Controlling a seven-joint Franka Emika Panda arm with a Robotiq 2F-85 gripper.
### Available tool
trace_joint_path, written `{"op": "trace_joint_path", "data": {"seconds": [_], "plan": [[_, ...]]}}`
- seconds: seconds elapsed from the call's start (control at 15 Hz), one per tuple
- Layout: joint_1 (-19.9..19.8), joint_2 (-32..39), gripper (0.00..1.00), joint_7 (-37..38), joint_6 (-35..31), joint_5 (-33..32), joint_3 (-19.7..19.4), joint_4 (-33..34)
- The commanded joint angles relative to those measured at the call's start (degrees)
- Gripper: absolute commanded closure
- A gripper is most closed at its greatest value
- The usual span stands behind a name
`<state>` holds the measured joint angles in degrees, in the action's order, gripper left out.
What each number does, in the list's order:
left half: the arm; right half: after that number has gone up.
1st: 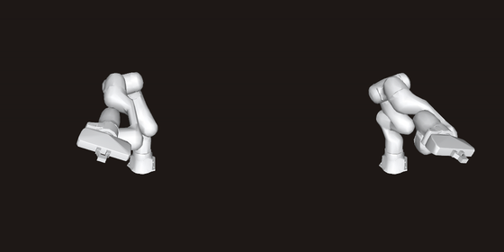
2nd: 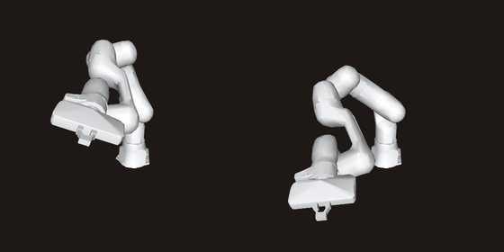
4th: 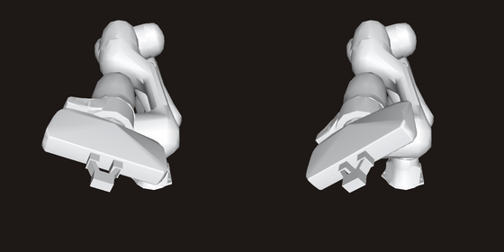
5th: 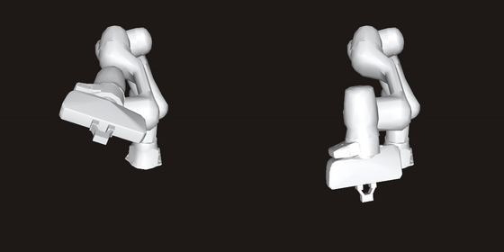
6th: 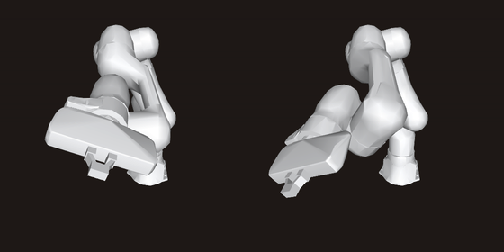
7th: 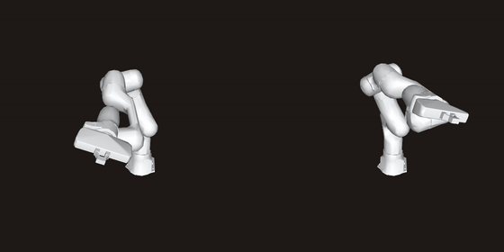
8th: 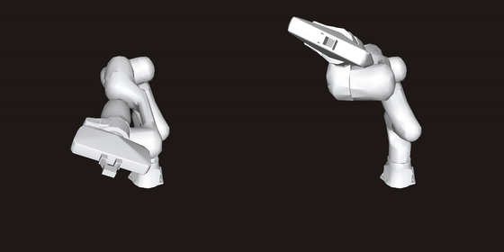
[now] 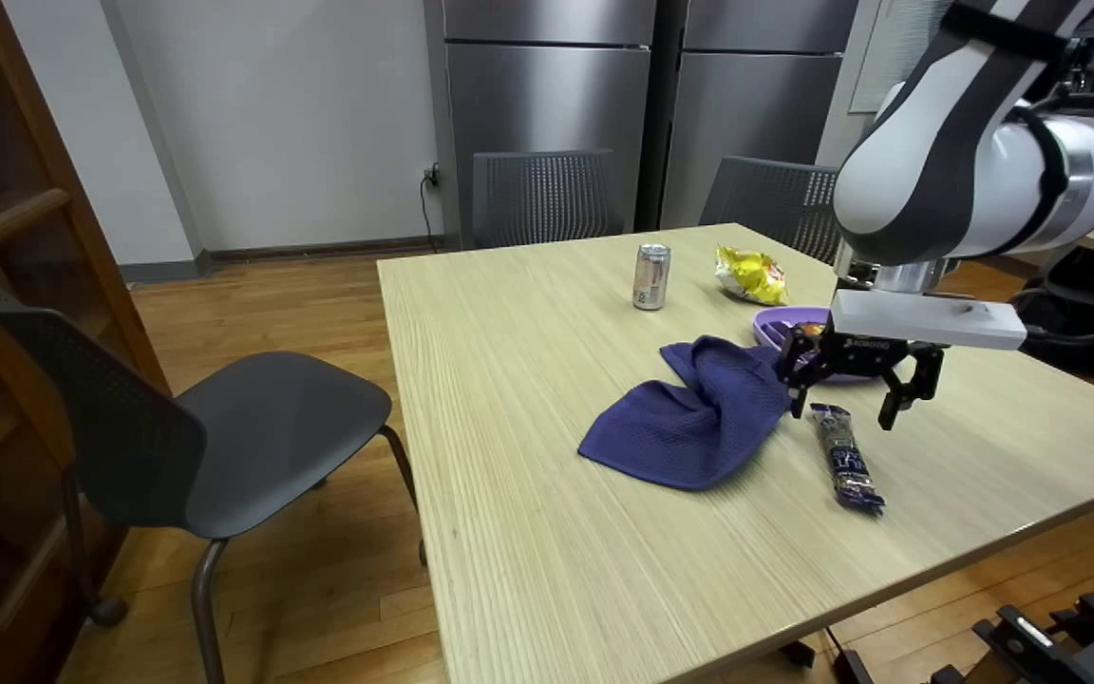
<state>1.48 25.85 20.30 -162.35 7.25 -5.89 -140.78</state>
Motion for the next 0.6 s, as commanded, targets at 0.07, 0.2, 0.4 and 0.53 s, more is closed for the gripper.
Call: {"op": "trace_joint_path", "data": {"seconds": [0.07,0.2,0.4,0.53], "plan": [[1.1,1.28,0.0,1.56,-3.56,2.1,-0.27,-1.05],[0.89,1.8,0.0,1.49,-4.43,3.01,-0.09,-1.11],[0.86,2.26,0.0,1.37,-5.33,4.08,-0.05,-1.21],[0.9,2.44,0.0,1.32,-5.77,4.51,-0.07,-1.38]]}}
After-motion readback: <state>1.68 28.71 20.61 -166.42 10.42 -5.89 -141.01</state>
